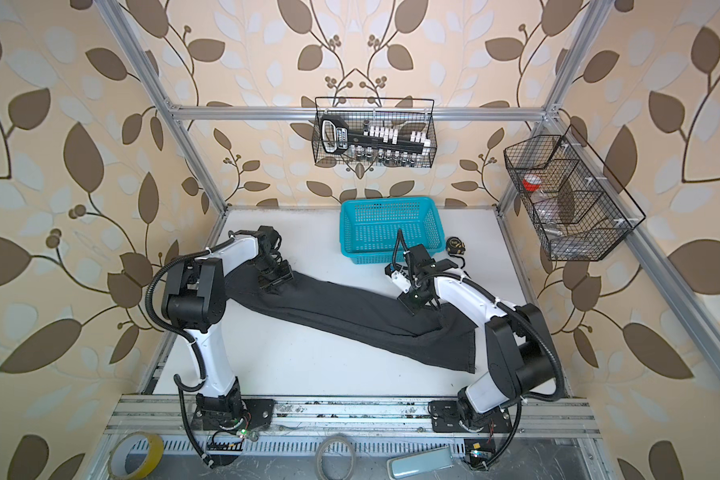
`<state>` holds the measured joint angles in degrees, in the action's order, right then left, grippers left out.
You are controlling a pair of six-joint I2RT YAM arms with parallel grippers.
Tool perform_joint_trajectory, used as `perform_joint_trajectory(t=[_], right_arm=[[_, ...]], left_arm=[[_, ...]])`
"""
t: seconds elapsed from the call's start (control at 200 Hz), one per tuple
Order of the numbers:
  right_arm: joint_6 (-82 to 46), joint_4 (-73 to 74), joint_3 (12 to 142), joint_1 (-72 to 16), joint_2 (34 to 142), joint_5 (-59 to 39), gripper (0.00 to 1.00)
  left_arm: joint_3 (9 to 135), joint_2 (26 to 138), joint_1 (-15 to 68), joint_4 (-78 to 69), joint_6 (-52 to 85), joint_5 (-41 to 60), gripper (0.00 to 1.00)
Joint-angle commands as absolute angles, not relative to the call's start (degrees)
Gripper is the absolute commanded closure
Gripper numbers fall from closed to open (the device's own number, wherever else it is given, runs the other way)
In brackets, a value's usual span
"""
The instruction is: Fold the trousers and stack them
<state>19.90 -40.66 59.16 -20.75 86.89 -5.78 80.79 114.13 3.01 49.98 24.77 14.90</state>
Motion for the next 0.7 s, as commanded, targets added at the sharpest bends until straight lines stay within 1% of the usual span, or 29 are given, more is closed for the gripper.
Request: perform_joint_trajectory(t=[0.0, 0.135, 0.28, 0.365, 0.45, 0.52, 0.56, 0.65, 0.695], right_arm=[[19.27, -39.56, 57.8, -19.38, 84.71, -3.5, 1.0], [20.39, -40.87, 57.27, -18.92, 88.29, -0.55, 1.0], [19.36, -38.59, 56.54, -18.59, 91.69, 2.63, 1.0], [18.48, -37.84, 57.4, -19.09, 92.97, 4.79, 0.93], [17.56, -38.69, 58.37, -19.35, 93.1, 6.24, 0.77], [15.43, -40.34, 59.17, -18.35, 91.92, 6.13, 0.69], [12.39, -40.67, 59.25, -17.35, 89.63, 5.94, 0.65], [4.34, -41.51, 58.68, -14.94, 84.37, 5.65, 0.59], [-0.87, -42.15, 58.05, -14.14, 81.94, 7.18, 0.52]], left_arm=[[81.2, 115.65, 1.52, 51.42, 23.2, 11.18, 0.44], [81.38, 115.73, 1.48, 51.42, 23.1, 11.33, 0.44], [81.7, 115.4, 1.41, 51.72, 23.07, 11.75, 0.44], [82.04, 115.05, 1.44, 52.28, 22.9, 12.18, 0.44], [82.91, 114.46, 1.49, 53.46, 22.85, 12.86, 0.44], [83.76, 113.44, 1.42, 54.41, 22.81, 13.43, 0.44], [84.23, 112.7, 1.49, 55.03, 22.93, 13.87, 0.44], [84.75, 110.62, 1.73, 56.08, 23.43, 15.29, 0.43], [84.85, 109.52, 1.97, 56.46, 23.94, 16.11, 0.43]])
